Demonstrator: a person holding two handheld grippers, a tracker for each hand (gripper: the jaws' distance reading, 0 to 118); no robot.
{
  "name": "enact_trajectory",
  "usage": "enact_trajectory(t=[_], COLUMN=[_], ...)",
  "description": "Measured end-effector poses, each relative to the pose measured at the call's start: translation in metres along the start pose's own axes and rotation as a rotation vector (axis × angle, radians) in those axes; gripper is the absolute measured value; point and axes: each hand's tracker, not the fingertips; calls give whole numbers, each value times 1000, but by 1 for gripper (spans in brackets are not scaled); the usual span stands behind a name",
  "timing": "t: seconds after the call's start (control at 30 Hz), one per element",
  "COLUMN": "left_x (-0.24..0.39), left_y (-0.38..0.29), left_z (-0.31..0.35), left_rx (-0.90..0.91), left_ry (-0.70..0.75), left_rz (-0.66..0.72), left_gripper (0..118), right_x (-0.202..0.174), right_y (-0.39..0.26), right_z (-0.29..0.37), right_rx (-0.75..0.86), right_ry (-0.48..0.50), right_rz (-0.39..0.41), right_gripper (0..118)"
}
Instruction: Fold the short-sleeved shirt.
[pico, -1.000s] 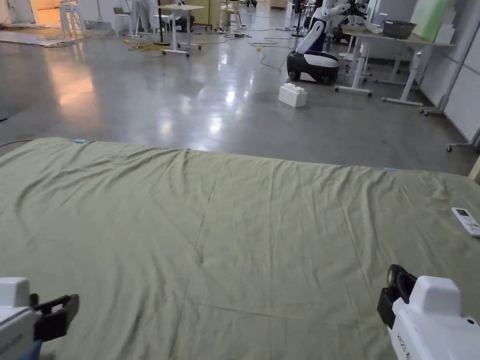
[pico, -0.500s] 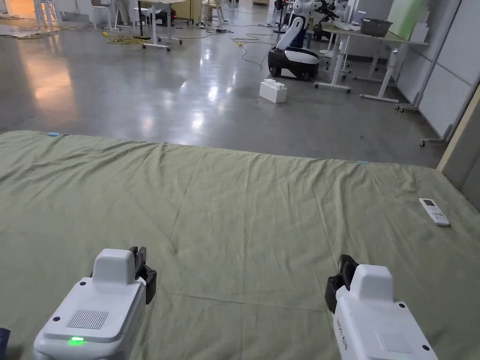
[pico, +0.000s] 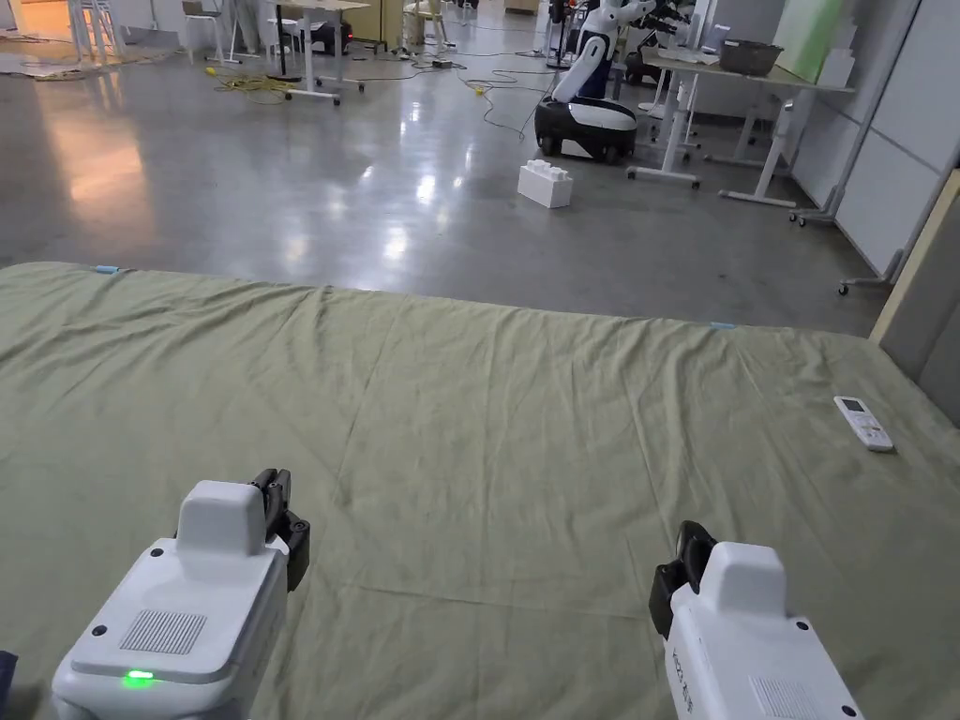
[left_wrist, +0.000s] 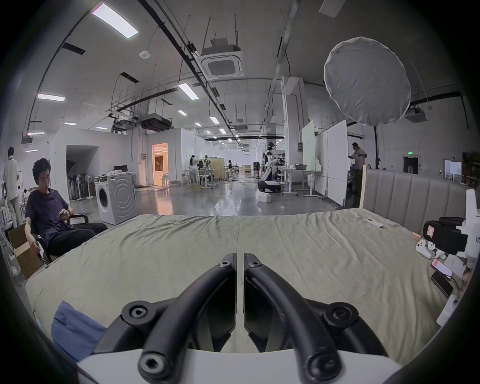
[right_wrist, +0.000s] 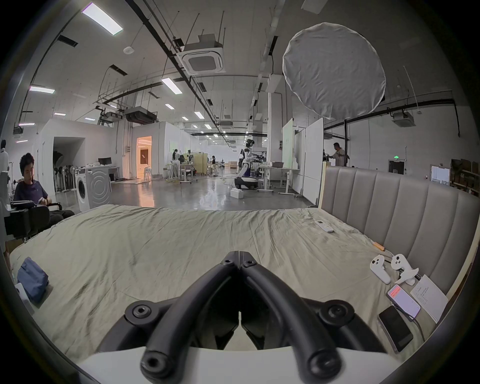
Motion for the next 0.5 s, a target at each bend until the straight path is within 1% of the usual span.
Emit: enact_trajectory(t=[0.23, 0.33, 0.37, 0.4, 0.43, 0.47, 0.5], left_x=[-2, -3, -3, -4, -4, -5, -5], left_y=[0, 1, 1, 1, 1, 1, 1], left_z=[1, 1, 1, 1, 0, 0, 0], left_rx=[-5, -3, -2, 0, 0, -1, -2], left_ry=[11, 12, 12, 14, 16, 18, 22], left_rz=[15, 32, 38, 41, 42, 41, 39], left_gripper=[5, 5, 9, 16, 27, 46, 59], right_x=[-2, -3, -3, -3, -3, -3, -3], right_y=[-1, 0, 0, 0, 0, 1, 1], right_z=[1, 0, 0, 0, 0, -1, -1], right_rx=[-5, 1, 7, 11, 12, 11, 11], right_ry=[13, 4, -1, -5, -10, -13, -17], right_rz=[5, 3, 3, 3, 5, 5, 0], right_gripper=[1, 2, 13, 30, 49, 68, 74])
